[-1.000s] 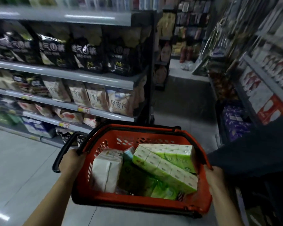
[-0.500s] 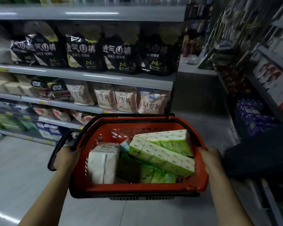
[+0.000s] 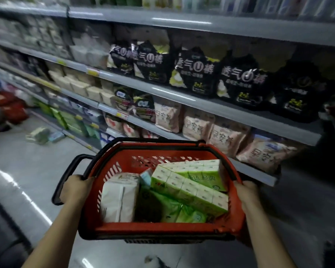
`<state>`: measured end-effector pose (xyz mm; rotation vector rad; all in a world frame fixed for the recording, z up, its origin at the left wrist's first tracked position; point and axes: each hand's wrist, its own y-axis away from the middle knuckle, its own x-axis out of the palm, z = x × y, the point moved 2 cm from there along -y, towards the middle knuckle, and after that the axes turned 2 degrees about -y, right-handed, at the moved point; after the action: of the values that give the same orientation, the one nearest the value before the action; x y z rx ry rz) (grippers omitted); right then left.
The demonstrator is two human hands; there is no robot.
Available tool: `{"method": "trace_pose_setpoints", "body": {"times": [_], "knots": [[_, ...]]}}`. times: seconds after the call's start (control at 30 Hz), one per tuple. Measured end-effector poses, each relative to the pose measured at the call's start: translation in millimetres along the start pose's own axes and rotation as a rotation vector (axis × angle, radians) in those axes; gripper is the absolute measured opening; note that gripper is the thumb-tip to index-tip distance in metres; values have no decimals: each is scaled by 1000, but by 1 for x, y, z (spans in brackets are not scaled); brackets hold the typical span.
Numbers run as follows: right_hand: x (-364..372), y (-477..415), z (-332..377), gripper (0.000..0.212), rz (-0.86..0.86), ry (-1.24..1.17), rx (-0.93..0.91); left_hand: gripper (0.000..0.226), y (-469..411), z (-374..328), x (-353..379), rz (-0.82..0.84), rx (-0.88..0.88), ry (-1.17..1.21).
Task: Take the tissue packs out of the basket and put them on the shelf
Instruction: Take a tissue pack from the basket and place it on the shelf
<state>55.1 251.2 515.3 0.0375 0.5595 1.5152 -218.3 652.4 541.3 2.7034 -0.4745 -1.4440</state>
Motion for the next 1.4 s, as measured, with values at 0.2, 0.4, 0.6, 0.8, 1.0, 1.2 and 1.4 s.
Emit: {"method": "trace_pose_setpoints", "body": {"times": [0.2, 0.4, 0.6, 0.8, 1.0, 1.2, 1.4], "knots": [[112, -17, 33, 16, 111, 54, 6, 31, -77, 14, -41, -62, -88, 7], [208, -24, 72, 20, 168, 107, -112, 30, -159, 25, -72, -121, -134, 19], [305, -13, 113, 18, 193, 165, -145, 25, -244, 45, -103, -121, -210, 59], [411, 2, 130, 20, 156, 175, -111, 26, -352, 71, -130, -79, -220, 61], [524, 37, 156, 25, 137, 226, -109, 31, -465, 100, -171, -54, -216, 53], [634, 62, 177, 27, 126, 256, -131, 35, -572, 118, -208, -84, -233, 22], [746, 60, 208, 21, 195, 203, -125, 28, -682, 142, -227, -66, -263, 41]]}}
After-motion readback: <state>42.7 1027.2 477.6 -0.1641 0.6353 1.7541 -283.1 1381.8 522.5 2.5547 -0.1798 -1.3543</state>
